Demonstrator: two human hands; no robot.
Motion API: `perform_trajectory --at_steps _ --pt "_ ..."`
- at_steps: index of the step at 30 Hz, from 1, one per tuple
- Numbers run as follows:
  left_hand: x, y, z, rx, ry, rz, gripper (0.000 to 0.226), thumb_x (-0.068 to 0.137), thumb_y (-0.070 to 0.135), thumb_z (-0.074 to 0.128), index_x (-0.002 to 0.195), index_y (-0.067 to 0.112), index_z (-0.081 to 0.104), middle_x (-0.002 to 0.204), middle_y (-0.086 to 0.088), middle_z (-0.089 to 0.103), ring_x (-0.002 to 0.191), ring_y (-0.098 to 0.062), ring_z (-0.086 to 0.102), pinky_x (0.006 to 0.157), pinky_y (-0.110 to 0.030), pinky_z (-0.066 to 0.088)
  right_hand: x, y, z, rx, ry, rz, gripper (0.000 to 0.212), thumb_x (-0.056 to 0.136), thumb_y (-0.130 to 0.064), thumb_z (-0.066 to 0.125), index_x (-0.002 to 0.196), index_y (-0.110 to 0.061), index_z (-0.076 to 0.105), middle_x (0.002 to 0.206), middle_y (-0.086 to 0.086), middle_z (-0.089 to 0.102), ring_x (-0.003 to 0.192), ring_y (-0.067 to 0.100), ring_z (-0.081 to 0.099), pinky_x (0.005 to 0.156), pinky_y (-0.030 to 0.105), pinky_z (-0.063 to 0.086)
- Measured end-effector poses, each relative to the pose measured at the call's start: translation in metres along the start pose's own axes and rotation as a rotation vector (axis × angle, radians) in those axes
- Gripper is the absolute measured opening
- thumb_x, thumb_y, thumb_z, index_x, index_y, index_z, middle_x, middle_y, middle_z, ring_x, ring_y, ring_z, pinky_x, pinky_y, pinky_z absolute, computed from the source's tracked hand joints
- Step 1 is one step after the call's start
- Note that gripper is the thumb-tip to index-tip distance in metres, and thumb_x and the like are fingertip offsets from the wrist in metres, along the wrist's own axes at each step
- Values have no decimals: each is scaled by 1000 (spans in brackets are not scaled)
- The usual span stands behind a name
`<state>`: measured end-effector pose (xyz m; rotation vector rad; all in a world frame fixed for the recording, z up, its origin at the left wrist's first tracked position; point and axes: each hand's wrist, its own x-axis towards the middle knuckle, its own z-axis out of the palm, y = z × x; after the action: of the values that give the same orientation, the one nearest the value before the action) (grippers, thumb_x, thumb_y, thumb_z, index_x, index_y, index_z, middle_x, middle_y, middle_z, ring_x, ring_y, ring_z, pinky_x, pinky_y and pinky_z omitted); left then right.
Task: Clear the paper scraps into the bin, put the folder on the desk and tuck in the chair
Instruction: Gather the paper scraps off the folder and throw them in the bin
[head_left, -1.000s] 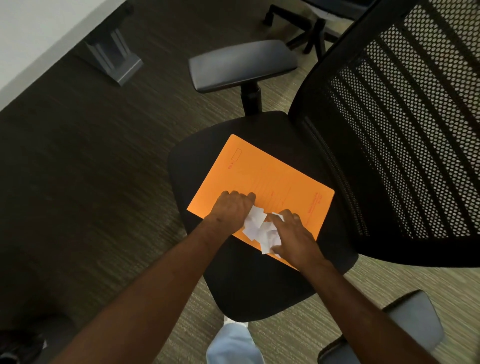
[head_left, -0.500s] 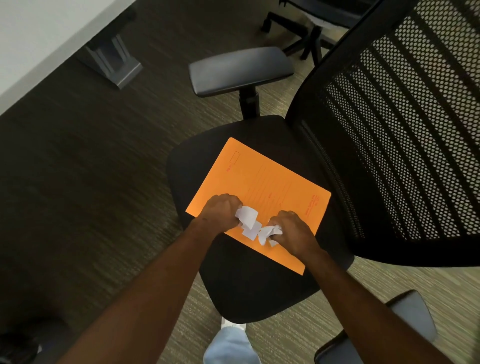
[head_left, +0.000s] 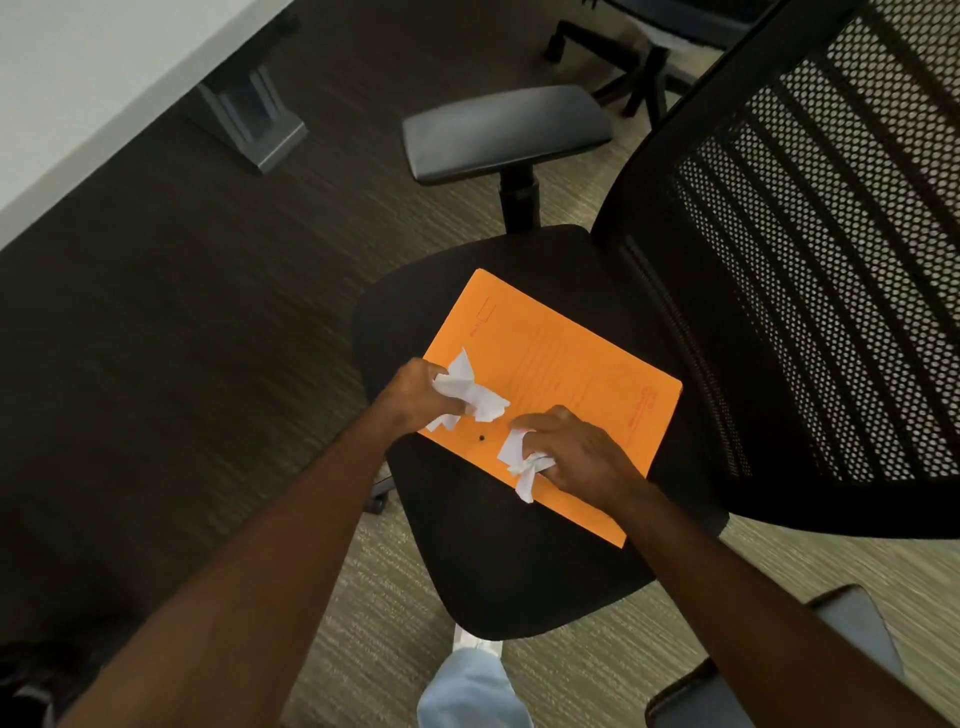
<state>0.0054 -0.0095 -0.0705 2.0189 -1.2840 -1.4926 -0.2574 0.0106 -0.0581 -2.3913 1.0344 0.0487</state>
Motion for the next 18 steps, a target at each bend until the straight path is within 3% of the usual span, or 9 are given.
perform_trajectory --at_steps 3,6,8,12,14,18 --pt "-3 -2 -2 -104 37 -40 40 59 28 95 81 25 62 82 8 63 75 -7 62 53 -20 46 9 -3 1 -61 5 -38 34 74 8 70 98 -15 71 122 0 67 97 25 62 71 40 57" --pt "-8 -2 -4 -180 55 -73 41 59 29 95 82 27 61 86 9 65 79 -3 63 52 -17 48 16 -6 3 -105 -22 -32 31 79 4 68 103 -16 68 108 1 66 95 24 60 73 41 54" --pt "-11 -3 -7 -229 63 -78 39 61 28 95 83 26 63 87 8 68 80 -4 65 50 -13 48 19 -6 5 -118 -39 -14 32 82 0 69 109 -17 68 107 2 67 98 23 60 78 40 54" --pt "-20 -10 -17 -326 112 -72 32 62 19 93 81 23 68 86 3 71 79 -11 69 55 -20 55 14 -6 9 -41 -38 51 41 82 -4 75 120 -14 67 113 8 70 105 26 64 88 39 55" --pt "-28 -13 -24 -375 129 -68 29 64 15 93 81 20 70 82 2 72 74 -10 70 57 -22 56 12 -6 8 116 46 146 39 80 -4 79 117 -10 68 111 11 70 106 28 65 91 40 54" --pt "-46 -25 -44 -444 150 -37 24 67 7 89 76 19 71 61 12 71 57 0 68 48 -16 51 23 -18 -5 316 171 322 17 86 -9 74 100 -13 66 97 2 68 94 20 65 84 38 55"
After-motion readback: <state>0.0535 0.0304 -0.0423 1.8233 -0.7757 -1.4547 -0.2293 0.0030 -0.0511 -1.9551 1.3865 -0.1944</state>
